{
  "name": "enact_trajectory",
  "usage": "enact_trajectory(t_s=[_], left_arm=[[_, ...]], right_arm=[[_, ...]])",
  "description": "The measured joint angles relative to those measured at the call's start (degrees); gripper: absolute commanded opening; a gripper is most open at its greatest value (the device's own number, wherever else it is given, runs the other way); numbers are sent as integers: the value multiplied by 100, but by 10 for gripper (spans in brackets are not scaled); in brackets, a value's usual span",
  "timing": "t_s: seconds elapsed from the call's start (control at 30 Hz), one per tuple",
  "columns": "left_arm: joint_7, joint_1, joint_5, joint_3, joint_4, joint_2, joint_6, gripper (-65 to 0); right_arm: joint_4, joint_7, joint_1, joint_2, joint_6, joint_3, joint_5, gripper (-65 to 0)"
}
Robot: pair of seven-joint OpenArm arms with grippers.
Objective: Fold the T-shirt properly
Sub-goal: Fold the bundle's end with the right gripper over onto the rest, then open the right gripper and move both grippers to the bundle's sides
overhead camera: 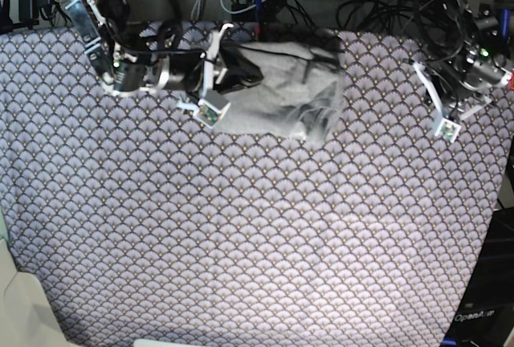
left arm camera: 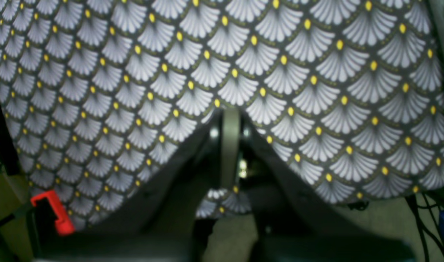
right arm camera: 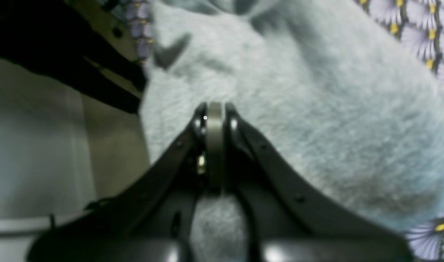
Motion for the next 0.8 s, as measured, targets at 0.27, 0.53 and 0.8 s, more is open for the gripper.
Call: enact_trajectory(t_s=[0.27,0.53,0.8], left_arm=[[-20,94,15,-28,9,-2,0,-650],[0,111,17,-48,9,0,0,-650],[-42,76,15,-9,9,-9,0,-650]], right_arm=[[-756,632,24,-15,2,-11,57,-650],[-835,599,72,-2,7,-15,66,-650],[1241,-168,-111,264,-7,11,37,-650]])
